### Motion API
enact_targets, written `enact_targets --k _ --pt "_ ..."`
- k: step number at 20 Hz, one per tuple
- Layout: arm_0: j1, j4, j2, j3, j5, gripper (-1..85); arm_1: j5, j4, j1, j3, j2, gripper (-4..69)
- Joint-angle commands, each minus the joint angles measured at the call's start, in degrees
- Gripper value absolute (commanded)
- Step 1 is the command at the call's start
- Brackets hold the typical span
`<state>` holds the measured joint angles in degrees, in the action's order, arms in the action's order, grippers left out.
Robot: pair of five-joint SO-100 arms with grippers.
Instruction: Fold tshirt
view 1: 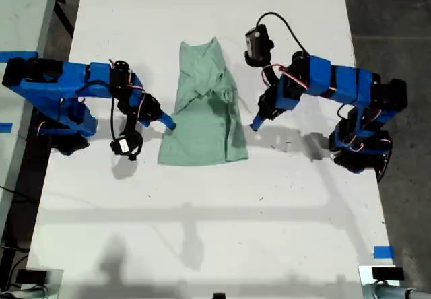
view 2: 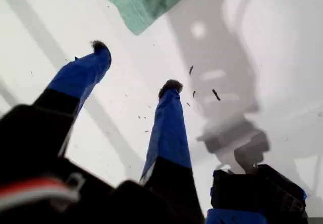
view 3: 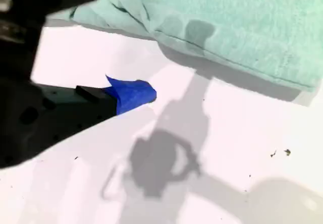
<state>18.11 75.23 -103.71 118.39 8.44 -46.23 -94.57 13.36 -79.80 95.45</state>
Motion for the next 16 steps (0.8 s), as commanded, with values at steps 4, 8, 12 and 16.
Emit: enact_targets --k 4,8,12,16 --pt "2.8 -11.6 11.1 -4.0 2.7 27.8 0.4 3.7 -1.2 -1.6 4.1 22.9" --pt "4.1 -13.5 17.8 -4.7 3.4 0.0 0.6 4.8 -1.7 -3.7 4.4 22.1" --pt "6.2 -3.1 3.0 -1.7 1.8 0.0 0.9 6.2 -1.8 -5.6 5.3 21.8" --pt "3.3 -2.8 -3.0 -7.7 2.3 0.0 1.0 7.4 -1.8 -6.4 5.3 21.5"
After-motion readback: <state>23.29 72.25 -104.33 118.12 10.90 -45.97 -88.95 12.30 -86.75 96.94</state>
